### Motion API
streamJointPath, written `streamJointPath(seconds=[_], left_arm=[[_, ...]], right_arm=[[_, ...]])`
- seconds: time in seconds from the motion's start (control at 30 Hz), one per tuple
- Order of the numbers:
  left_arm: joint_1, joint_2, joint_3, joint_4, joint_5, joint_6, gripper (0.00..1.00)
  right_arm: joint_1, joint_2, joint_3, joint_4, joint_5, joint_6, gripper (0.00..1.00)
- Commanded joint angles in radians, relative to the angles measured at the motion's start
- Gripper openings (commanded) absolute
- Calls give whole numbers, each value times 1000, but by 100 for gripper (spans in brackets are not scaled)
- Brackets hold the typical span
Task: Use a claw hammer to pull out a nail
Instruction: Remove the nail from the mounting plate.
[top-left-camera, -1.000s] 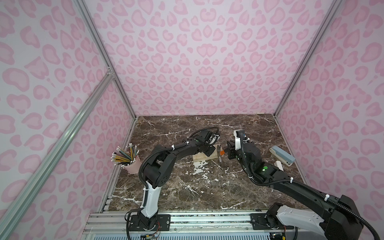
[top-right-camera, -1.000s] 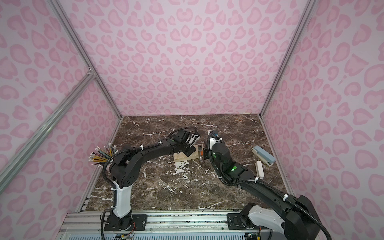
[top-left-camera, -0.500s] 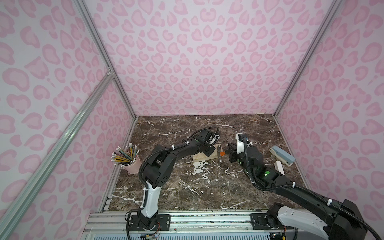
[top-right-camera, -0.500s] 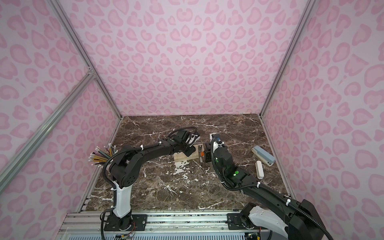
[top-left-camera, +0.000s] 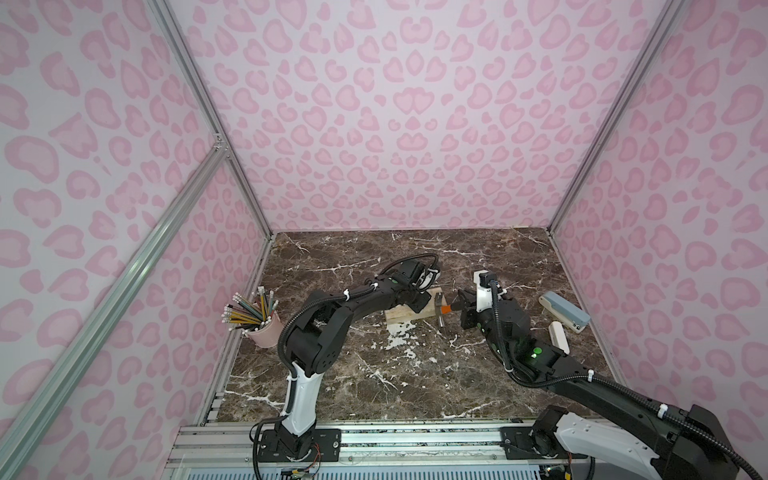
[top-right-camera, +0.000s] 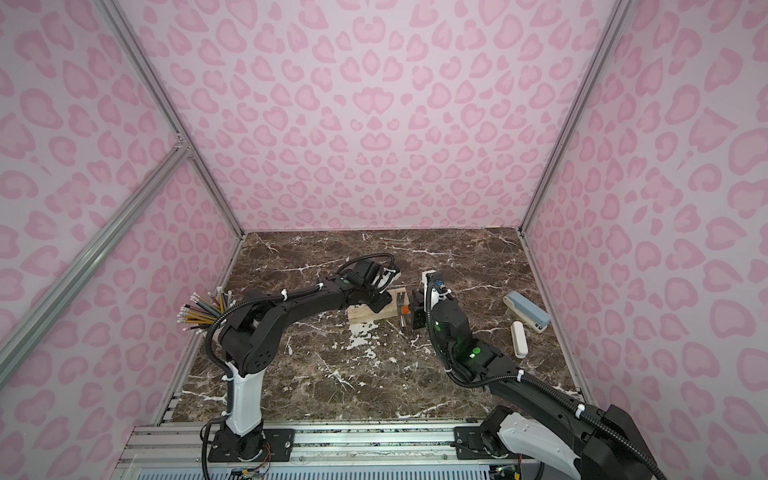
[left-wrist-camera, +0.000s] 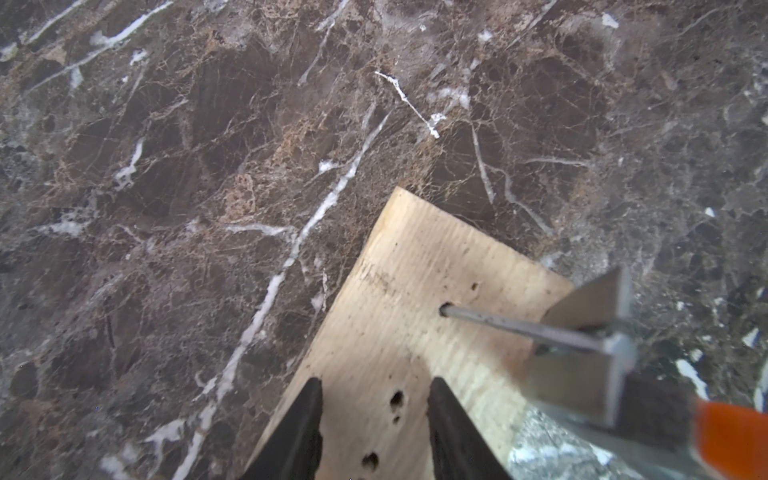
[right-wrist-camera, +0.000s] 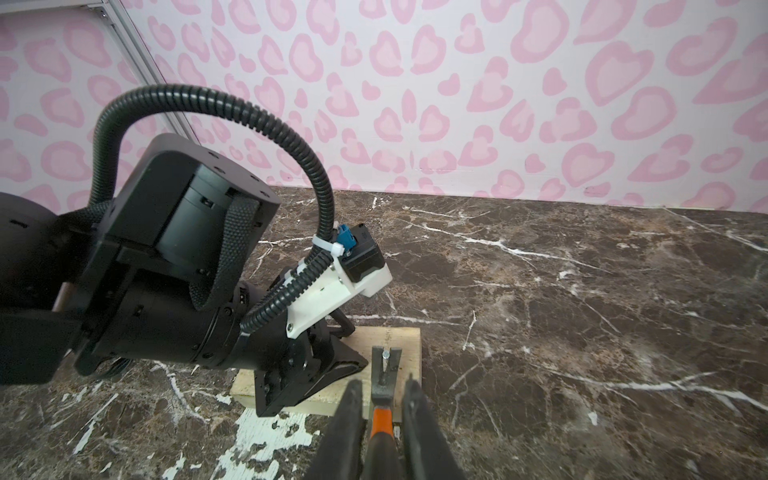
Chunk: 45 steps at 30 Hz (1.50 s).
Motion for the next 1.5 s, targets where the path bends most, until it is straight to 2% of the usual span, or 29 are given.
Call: streamJointPath(seconds=[0.0,0.43,0.7,0.87,1.03,1.33,1.47], left_arm=[[1,44,-23,-169,-89,8,44],[1,52,-23,-171,-91,6,43],[1,53,-14,-174,-89,-1,43],[1,42,-13,-162,-80,-9,43],[1,32,-11,-160,-78,-8,43],[1,20,-30,-152,-82,-7,43],[3,20,-31,-154,-80,-5,44]], right_arm=[[5,-7,-23,-158,-15,-22,0],[19,-133,-62,-63,21,-47,0],[19,-148,-1,-131,16,-41,0],[-12,-49,203,-347,-22,31,0],[-98,72,379,-510,-179,56,0],[-134,211,537,-599,-249,33,0],[-140,267,593,-622,-236,35,0]])
